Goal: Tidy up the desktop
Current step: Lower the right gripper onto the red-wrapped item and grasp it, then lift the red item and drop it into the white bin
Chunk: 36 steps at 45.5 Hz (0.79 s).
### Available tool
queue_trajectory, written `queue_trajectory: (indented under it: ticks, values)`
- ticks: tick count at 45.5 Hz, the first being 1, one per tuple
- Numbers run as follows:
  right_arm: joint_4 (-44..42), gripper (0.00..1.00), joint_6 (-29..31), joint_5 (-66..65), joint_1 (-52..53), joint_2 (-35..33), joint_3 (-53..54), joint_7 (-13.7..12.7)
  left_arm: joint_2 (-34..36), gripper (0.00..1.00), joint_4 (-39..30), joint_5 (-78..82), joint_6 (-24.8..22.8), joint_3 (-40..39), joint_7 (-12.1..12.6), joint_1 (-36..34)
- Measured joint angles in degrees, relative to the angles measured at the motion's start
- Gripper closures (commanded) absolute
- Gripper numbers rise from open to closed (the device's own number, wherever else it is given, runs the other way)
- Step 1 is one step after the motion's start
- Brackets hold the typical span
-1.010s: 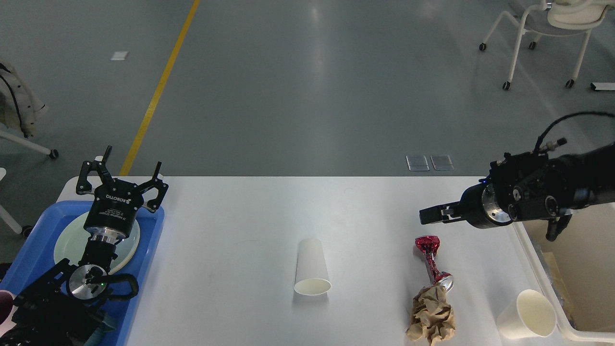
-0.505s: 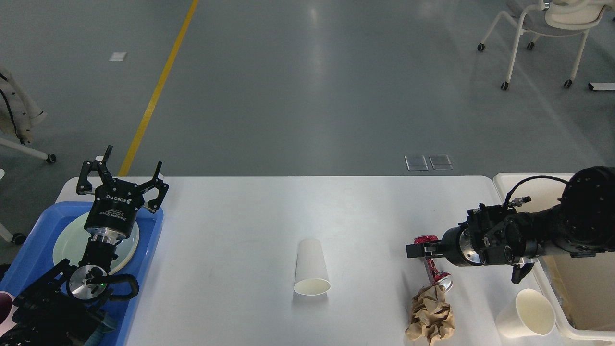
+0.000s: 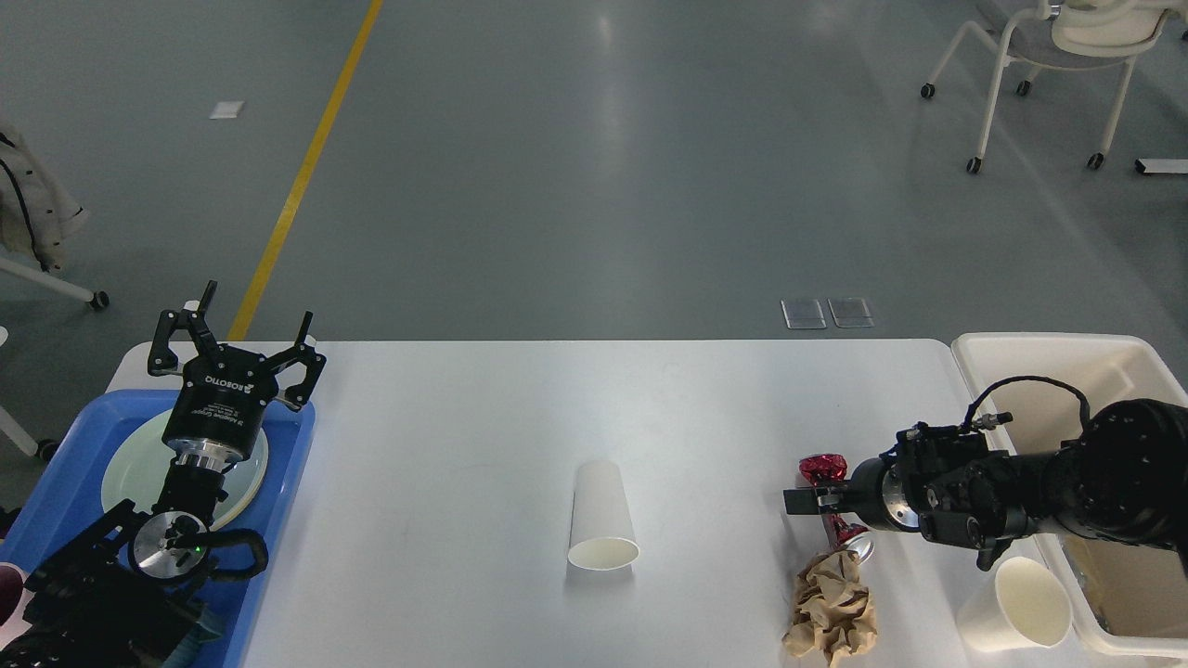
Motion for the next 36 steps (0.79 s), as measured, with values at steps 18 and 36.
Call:
queue_trajectory:
  ticks: [18, 36]
  values:
    - [-1.01, 1.00, -0.14, -0.62, -0.59, 0.28, 0.81, -2.51, 0.00, 0.00, 0.00, 0.00, -0.02, 0.00, 0.00, 0.00]
    - [5.65, 1.00, 0.16, -0.89, 6.95, -2.66, 0.97, -2.94, 0.00, 0.00, 0.00, 0.00, -0.02, 0.00, 0.00, 0.00]
